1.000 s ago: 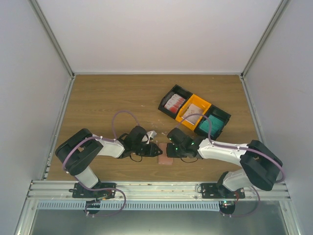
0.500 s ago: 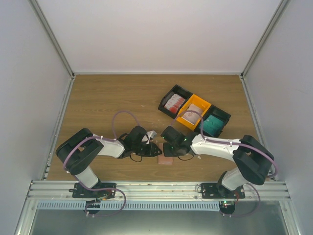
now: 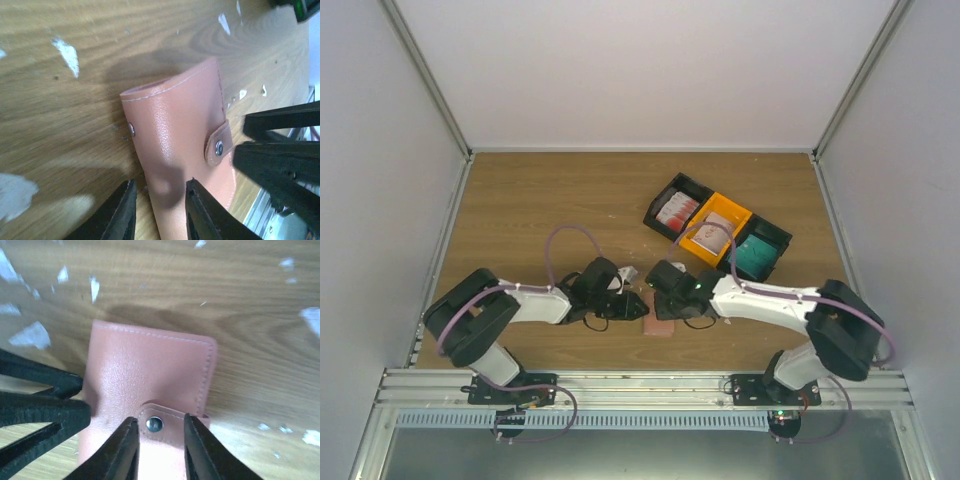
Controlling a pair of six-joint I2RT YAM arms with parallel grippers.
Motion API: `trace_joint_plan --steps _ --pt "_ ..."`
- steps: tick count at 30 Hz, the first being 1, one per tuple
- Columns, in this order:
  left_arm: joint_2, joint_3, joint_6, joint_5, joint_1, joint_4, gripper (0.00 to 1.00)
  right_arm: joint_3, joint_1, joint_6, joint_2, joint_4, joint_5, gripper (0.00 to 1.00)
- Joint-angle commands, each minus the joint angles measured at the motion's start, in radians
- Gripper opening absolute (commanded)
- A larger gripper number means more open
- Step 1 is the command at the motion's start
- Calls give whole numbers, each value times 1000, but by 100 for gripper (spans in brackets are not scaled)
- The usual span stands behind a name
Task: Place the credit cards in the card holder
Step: Close the card holder at the center of the board, then reset both arms
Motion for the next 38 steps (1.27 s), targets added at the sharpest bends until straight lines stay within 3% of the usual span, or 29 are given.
trace_joint_plan --steps 1,4,9,11,12,19,21,30,38 --pt "-160 9 27 -137 -1 -118 36 51 -24 28 -165 -80 153 31" --pt "-298 32 56 -243 2 -208 48 45 -51 30 -294 -119 249 40" --pt "-536 101 123 -403 4 -379 78 64 -77 -9 -492 -225 416 58" --pt "-624 133 146 -468 6 -438 97 91 -77 -35 -566 -267 476 65" --pt "-661 151 160 -500 5 -479 99 106 -77 -48 -604 -288 505 70" --pt "-853 278 279 -695 4 -662 99 218 -77 -93 -842 -427 647 86" --pt "-918 305 301 -746 4 -708 99 241 -77 -92 -909 -464 669 99" --pt "-1112 425 423 -876 4 -851 99 227 -77 -24 -1138 -529 691 100" --pt "-1158 424 453 -937 4 -872 99 221 -77 -9 -1144 -538 714 100"
